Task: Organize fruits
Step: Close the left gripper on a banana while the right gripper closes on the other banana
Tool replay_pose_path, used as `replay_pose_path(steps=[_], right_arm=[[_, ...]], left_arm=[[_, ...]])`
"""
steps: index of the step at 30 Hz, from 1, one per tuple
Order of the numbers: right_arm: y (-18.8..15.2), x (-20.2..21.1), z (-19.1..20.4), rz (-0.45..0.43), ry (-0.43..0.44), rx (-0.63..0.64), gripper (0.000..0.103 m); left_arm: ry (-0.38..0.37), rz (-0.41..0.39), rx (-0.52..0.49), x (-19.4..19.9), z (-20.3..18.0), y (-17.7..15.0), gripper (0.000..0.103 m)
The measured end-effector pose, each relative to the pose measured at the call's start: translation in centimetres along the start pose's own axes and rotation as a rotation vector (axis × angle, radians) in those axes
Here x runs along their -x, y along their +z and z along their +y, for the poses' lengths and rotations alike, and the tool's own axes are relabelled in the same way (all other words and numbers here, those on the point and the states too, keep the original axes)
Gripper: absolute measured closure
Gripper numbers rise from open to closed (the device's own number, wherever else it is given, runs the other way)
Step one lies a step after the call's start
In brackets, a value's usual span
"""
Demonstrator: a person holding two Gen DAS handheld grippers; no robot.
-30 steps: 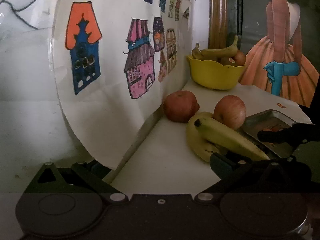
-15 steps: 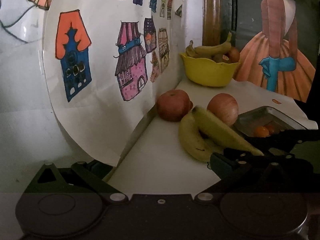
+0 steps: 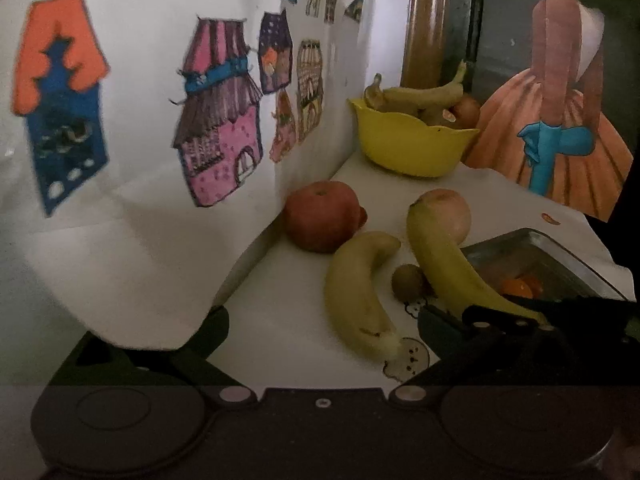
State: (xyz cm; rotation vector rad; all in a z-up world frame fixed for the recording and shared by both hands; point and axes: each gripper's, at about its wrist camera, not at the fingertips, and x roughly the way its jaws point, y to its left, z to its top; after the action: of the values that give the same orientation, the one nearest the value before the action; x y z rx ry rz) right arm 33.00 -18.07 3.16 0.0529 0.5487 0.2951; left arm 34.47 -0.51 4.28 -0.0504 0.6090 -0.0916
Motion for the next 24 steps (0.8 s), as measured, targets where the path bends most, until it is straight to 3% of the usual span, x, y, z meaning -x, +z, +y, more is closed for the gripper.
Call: replay_pose_path(steps=[8, 15, 19, 24], right_arm=[[0.1, 0.5, -1.6, 0.008, 0.029, -0.064, 0.068], [0.1, 0.8, -1.9, 0.016, 0.01, -0.058, 0.068], [-0.1, 0.5, -1.8, 0.028, 0.004, -0.052, 0.068], [-0.2, 0.3, -1.5, 0.037, -0.005, -0.044, 0.067]], left_arm=[[0.006, 0.034, -0.02, -2.1, -1.0, 0.4, 0.011], [0.022, 0.08, -0.011, -4.4, -1.6, 1.0, 0.026], [0.042, 0.102, -0.018, -5.9, -2.1, 1.6, 0.041], [0.073, 0.093, -0.044, -7.0, -2.7, 2.0, 0.043]])
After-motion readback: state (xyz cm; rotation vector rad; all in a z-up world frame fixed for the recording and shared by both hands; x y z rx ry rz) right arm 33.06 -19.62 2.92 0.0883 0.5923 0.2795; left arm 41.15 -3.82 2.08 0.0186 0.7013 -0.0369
